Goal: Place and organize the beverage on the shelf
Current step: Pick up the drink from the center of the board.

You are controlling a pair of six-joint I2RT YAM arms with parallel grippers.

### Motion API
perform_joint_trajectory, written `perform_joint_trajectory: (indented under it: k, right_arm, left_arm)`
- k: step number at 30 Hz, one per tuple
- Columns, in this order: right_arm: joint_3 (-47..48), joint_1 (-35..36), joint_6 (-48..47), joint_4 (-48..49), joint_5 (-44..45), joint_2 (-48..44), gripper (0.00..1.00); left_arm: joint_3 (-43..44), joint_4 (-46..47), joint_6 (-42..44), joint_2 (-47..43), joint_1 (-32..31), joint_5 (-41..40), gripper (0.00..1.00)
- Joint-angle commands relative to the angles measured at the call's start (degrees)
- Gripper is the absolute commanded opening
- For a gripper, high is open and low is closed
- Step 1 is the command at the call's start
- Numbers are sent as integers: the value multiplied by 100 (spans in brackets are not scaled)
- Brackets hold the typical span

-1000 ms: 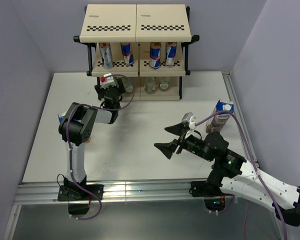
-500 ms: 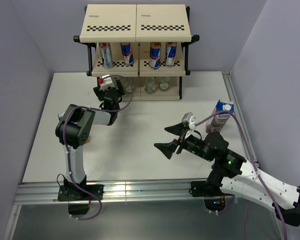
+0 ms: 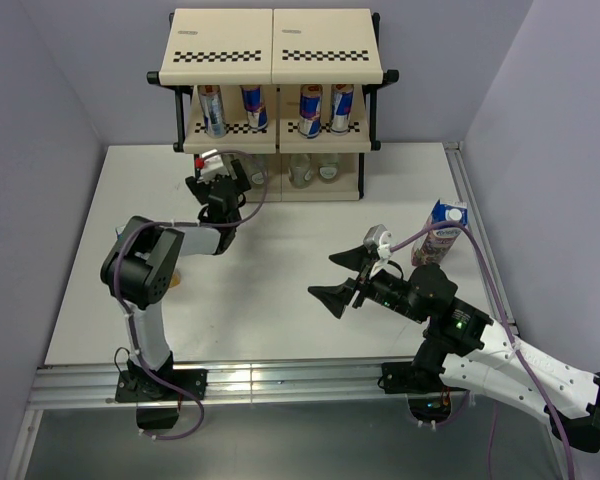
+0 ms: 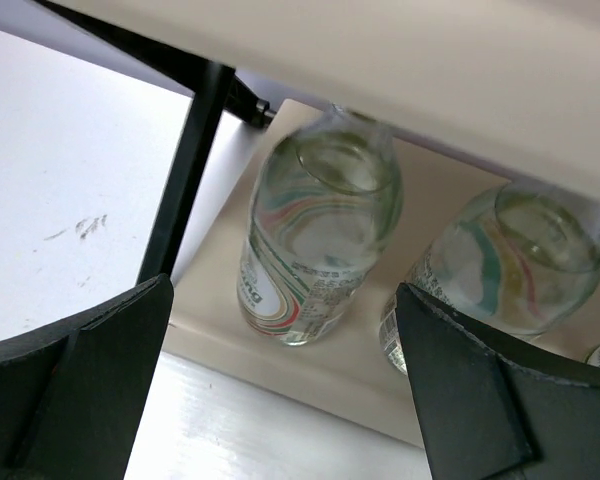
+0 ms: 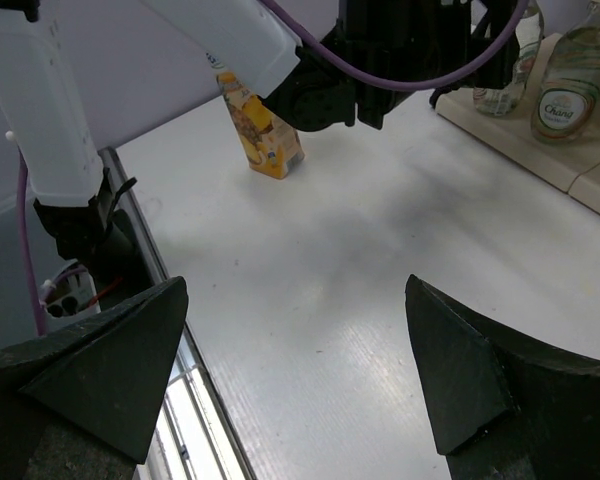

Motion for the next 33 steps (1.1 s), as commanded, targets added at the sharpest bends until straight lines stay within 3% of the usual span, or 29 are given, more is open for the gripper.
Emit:
perform_joint_trajectory:
  k: [1, 5, 6, 9, 11, 12, 14, 15, 17, 22, 24, 29, 32, 33]
  right_arm:
    - [-32, -12, -128, 201, 106, -8, 96]
    - [21, -12, -32, 166, 351, 53, 96]
    - [30, -12, -14, 157, 413, 53, 96]
    - [56, -12, 100, 139, 658, 9, 97]
    - [47, -12, 197, 148, 949, -35, 98]
    - [73, -20, 319, 104, 1089, -35, 99]
    - [126, -12, 565, -70, 1563, 70, 100]
    - [231, -20, 636, -141, 1695, 140, 100]
    - [346, -20, 846, -308, 1915, 360, 100]
    - [250, -20, 1041, 216, 1461, 685, 100]
    - [249, -20, 1102, 630, 1100, 869, 100]
    - [671, 23, 1400, 553, 1124, 1591, 100]
    - [741, 32, 1812, 90, 2361, 1425, 100]
    - [829, 41, 1901, -270, 3339, 1355, 100]
  left_arm:
    - [-120, -338, -340, -521, -90, -337, 99]
    - [-77, -1654, -964, -1302, -275, -523, 100]
    - [-7, -2554, -1131, -1435, -319, -541, 99]
    - [345, -4076, -2025, -1936, -468, -224, 100]
    - [512, -4635, -2090, -2314, -714, -514, 100]
    - [617, -5577, -2438, -2411, -880, -688, 100]
    - [1073, -6539, -3359, -2587, -978, -989, 100]
    - [1275, -7771, -3687, -2622, -1031, -1015, 99]
    - [1961, -9025, -4372, -2623, -1110, -1268, 100]
    - [2850, -12178, -6280, -2841, -1839, -2113, 100]
    - [2833, -12694, -6774, -3017, -2076, -2176, 100]
    - [2149, -12881, -6687, -4115, -2104, -2000, 99]
    - [1727, -12541, -6217, -4801, -2104, -1781, 99]
    - [1543, -12417, -6039, -5090, -2104, -1641, 99]
